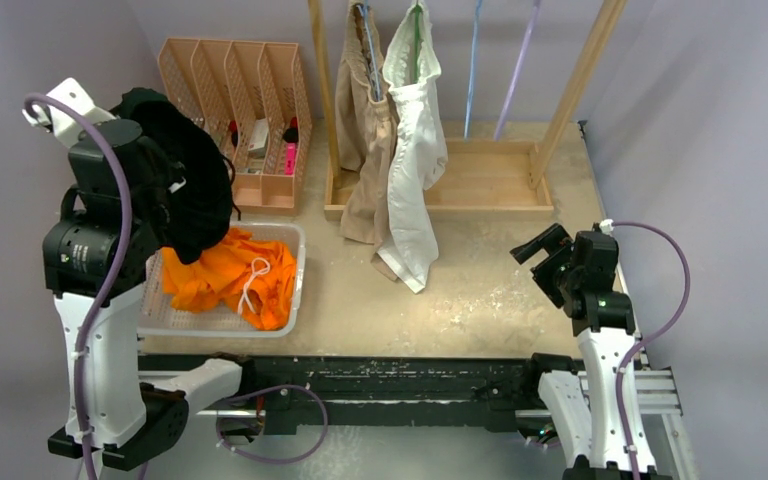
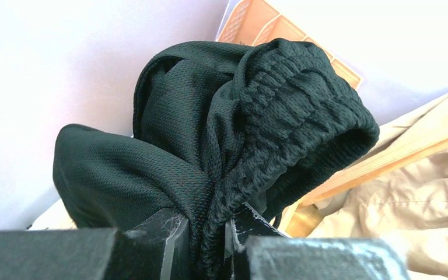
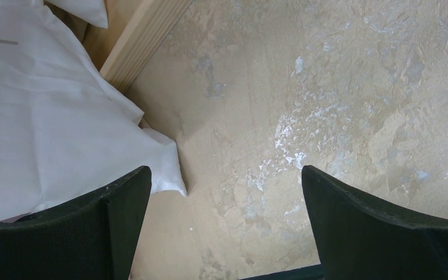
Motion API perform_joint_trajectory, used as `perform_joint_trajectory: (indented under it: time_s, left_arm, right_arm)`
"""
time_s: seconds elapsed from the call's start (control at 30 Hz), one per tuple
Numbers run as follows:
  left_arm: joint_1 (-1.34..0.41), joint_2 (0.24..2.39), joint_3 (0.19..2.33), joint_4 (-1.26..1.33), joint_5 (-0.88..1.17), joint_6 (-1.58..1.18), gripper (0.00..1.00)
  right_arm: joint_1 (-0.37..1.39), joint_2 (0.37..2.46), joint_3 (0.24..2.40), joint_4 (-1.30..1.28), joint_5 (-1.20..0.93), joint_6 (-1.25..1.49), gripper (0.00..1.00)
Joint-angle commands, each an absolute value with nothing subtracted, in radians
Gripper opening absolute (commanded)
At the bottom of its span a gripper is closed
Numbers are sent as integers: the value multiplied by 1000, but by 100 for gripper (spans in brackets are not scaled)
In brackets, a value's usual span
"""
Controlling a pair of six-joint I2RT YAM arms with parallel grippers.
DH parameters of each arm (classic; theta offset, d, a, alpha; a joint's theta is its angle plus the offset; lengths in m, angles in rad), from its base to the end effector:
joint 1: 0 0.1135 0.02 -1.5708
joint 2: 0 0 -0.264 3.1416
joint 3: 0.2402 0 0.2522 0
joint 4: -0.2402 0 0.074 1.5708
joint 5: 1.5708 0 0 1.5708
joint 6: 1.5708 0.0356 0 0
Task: Remove the shorts from the hanger
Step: Place the shorts in the basket.
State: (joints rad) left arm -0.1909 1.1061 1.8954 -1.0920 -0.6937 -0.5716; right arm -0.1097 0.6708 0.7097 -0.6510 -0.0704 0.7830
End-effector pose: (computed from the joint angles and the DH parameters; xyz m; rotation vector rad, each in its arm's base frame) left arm 0.1304 -0.0020 0.5354 -0.7846 1.6237 0.1079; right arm 0.1447 -0.0134 0.2842 0.9208 2.0180 0.4545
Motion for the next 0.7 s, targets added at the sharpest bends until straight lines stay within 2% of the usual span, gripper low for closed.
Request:
perform_joint_trajectory:
  time_s: [0.0, 0.43, 0.53, 0.67]
  left_arm:
    - [-186, 1123, 2067, -1086, -661, -512, 0]
    - [-190, 1086, 2146, -1092, -726, -458, 0]
    - [-190, 1061, 2080, -1069, -707, -453, 0]
    - [-191, 999, 1848, -1052, -652, -490, 0]
  right_arm:
    - [-108, 665, 707, -642, -67, 762, 100]
    - [-107, 678, 689, -601, -67, 762, 100]
    - [-107, 678, 683, -598, -70, 763, 100]
    - [-107, 677, 679, -596, -76, 762, 100]
